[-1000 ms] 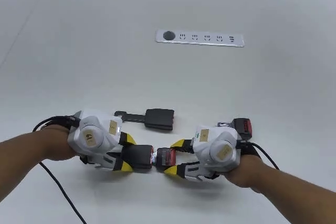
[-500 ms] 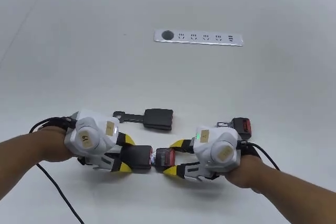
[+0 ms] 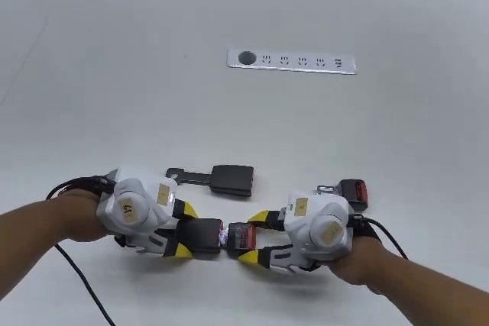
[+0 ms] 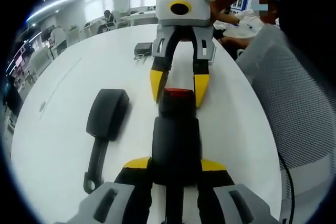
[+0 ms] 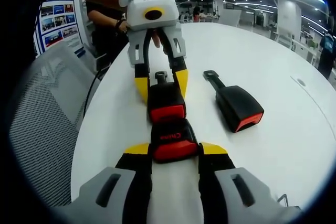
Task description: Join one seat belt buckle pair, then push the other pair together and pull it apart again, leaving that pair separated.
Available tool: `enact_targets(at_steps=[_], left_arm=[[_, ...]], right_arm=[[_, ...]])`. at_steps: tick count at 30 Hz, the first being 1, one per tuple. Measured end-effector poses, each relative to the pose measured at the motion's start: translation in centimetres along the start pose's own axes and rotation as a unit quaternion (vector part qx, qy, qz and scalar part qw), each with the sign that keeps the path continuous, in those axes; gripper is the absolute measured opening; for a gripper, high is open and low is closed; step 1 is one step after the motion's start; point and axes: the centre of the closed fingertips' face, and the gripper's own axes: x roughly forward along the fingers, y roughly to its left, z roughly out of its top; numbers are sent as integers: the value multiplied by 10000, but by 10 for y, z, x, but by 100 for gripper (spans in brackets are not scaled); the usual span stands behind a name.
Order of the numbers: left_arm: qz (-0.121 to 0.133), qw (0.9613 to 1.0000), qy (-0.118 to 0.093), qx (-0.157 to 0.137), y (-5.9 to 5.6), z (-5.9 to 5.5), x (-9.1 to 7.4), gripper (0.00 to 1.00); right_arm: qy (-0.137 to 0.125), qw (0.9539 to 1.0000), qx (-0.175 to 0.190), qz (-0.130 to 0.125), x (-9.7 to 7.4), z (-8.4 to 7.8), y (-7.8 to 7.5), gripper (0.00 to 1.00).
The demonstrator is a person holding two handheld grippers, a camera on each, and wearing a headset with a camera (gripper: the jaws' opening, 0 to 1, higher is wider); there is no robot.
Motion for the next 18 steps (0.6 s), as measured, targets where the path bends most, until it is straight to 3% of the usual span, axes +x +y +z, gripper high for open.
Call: enact_targets(at_steps=[4,7,11,13,17,18], left_arm=[[15,9998,177,76,-1,0,2,34],[40,9996,239,121,-1,-3,2,34],[41,9995,290,94,-2,-3,2,37],[163,9987,442,214,0,-7,0,39],[224,9996,178,8,1,5,-9,51],[281,9995,105,-8,2,9,-12,53]], right_arm=[[107,9998,-145,-58,1,-1,2,33],[158,9988,-396,-239,-2,0,-2,34],[205,9985,-383,-331,-5,0,-3,33],[88,9987,-234,-435,-11,3,-7,33],[-276,9976,274,-575,-33,11,-18,49],[-275,9973,232,-638,-40,11,-20,51]])
